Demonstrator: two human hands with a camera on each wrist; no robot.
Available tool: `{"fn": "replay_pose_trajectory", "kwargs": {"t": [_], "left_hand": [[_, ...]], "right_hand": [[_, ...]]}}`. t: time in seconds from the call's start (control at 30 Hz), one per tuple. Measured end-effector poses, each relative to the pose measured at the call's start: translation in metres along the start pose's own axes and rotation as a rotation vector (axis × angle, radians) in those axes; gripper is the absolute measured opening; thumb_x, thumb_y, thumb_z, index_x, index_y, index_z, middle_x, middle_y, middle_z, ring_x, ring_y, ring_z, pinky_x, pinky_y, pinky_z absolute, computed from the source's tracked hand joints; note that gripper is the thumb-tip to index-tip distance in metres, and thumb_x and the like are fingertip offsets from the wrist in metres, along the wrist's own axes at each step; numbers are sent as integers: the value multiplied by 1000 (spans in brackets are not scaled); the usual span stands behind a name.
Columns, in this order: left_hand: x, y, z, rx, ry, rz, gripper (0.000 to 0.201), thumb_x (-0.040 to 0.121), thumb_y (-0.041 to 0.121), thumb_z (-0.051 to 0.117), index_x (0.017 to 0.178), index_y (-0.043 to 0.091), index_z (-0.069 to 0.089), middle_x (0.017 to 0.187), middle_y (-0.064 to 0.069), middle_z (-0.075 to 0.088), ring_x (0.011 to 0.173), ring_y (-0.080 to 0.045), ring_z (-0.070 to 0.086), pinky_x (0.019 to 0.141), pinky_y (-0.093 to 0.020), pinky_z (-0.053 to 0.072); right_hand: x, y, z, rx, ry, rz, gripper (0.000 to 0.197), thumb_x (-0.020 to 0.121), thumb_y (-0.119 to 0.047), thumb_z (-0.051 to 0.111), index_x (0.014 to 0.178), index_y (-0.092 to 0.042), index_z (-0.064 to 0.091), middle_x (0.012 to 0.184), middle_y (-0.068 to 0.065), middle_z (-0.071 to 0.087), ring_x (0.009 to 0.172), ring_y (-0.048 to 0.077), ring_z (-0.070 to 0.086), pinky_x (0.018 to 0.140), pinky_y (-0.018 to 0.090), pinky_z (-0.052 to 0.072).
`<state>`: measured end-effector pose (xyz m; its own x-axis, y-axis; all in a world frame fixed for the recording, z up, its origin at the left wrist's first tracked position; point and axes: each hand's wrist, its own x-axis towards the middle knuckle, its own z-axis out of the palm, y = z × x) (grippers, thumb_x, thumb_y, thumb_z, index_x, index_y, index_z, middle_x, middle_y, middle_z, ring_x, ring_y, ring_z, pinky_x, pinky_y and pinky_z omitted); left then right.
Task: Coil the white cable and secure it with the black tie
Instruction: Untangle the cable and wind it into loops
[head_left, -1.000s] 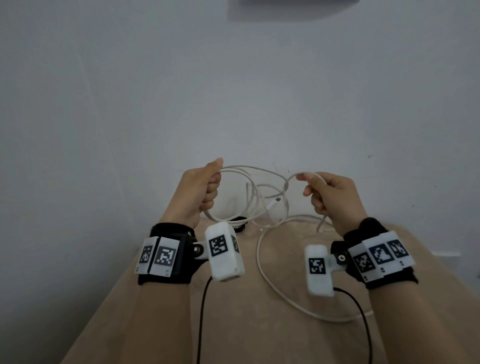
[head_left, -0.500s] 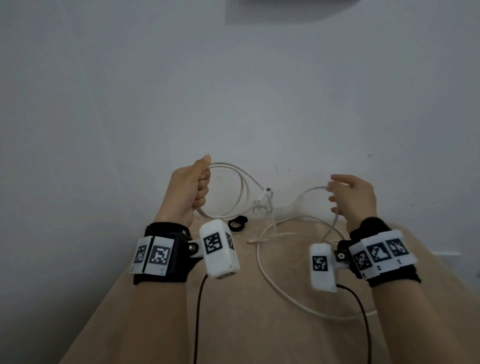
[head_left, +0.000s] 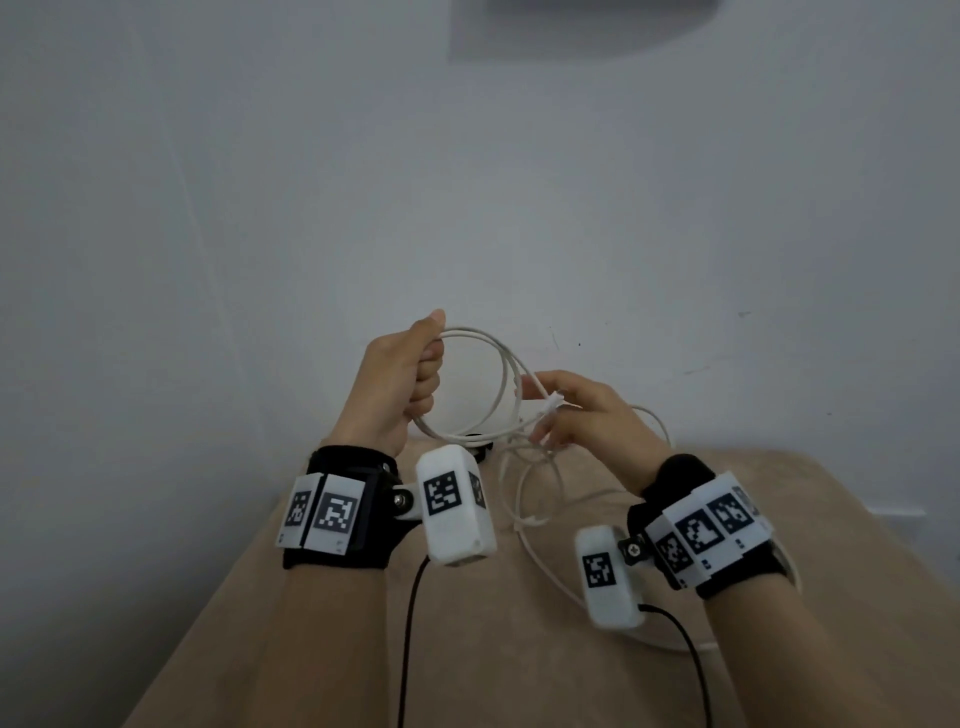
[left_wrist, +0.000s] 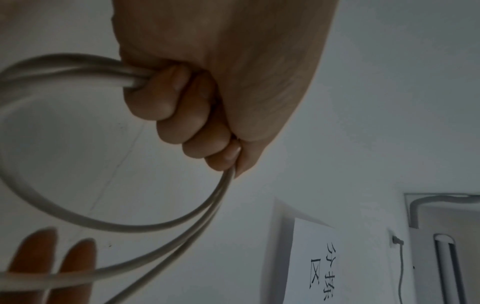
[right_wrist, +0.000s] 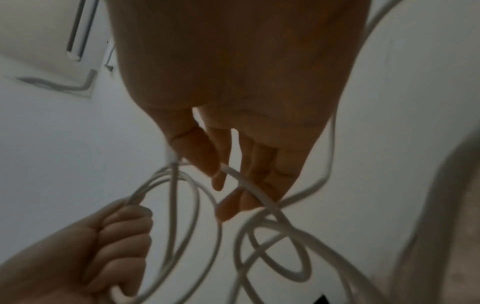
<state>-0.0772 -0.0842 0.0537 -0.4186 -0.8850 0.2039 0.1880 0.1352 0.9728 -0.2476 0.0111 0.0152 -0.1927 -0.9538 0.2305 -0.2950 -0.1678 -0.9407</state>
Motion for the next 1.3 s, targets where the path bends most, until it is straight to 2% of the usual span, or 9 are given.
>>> {"fn": "replay_pose_trajectory", "kwargs": {"t": [0.1,0.17,0.37,0.53,0.63,0.83,0.97,1.13,1.3], "left_hand": [[1,0,-2,-37,0,-6,45,96,33,53,59,23,30,47,11,22,39,-5,14,38,-19,10],[1,0,-2,-69,-10,-12,44,96,34,53,59,23,30,47,10,22,38,-5,14,38,-19,10],[2,1,5,-144,-128,-46,46,96,35,51,58,22,28,45,11,19,36,-4,13,37,-19,9],[4,0,12,-272,-215,-123,49,96,36,49,54,23,28,42,11,18,33,-3,14,39,-20,6],[4,-1,13,-309,-254,-164,51,96,37,49,51,23,31,42,10,19,33,-3,15,38,-19,8],[2,-5,17,-143,-305,-169,47,98,40,45,58,20,31,45,10,20,34,-3,17,40,-18,16],[-1,-7,16,-41,-330,-183,43,97,40,46,61,18,39,46,9,23,38,-7,22,44,-19,26],[-4,-5,14,163,-354,-142,44,96,46,47,67,14,55,48,7,27,40,-8,26,45,-20,30],[-10,2,23,455,-424,-114,49,90,56,49,67,13,55,46,8,29,42,-9,21,43,-20,22]], "right_hand": [[-1,4,-3,-53,-41,22,52,70,-8,63,119,-25,57,104,2,64,66,12,56,58,16,46],[-1,5,-5,-22,-16,10,52,76,-6,72,122,-24,56,99,3,65,61,7,56,55,17,45],[-1,5,-6,32,-4,-6,79,64,-23,80,135,-27,46,125,0,57,62,5,65,57,21,50],[-3,-1,-5,288,-16,-81,25,73,-28,66,86,-6,67,97,16,71,35,10,37,43,23,36],[-2,-3,-7,337,23,-104,28,79,-29,62,67,-5,57,70,10,65,32,8,31,41,21,32],[6,0,0,-104,177,-125,38,97,-26,51,63,-12,42,49,-1,49,34,4,36,40,13,30],[8,3,1,-141,231,-150,41,97,-24,50,58,-15,40,48,-12,40,40,5,39,47,16,34],[4,-1,1,-381,161,-131,38,97,-32,49,61,-19,50,44,-9,47,43,4,44,53,22,38],[0,-12,11,-650,33,-126,34,97,-26,42,63,-23,47,66,6,57,63,21,55,64,34,45]]}}
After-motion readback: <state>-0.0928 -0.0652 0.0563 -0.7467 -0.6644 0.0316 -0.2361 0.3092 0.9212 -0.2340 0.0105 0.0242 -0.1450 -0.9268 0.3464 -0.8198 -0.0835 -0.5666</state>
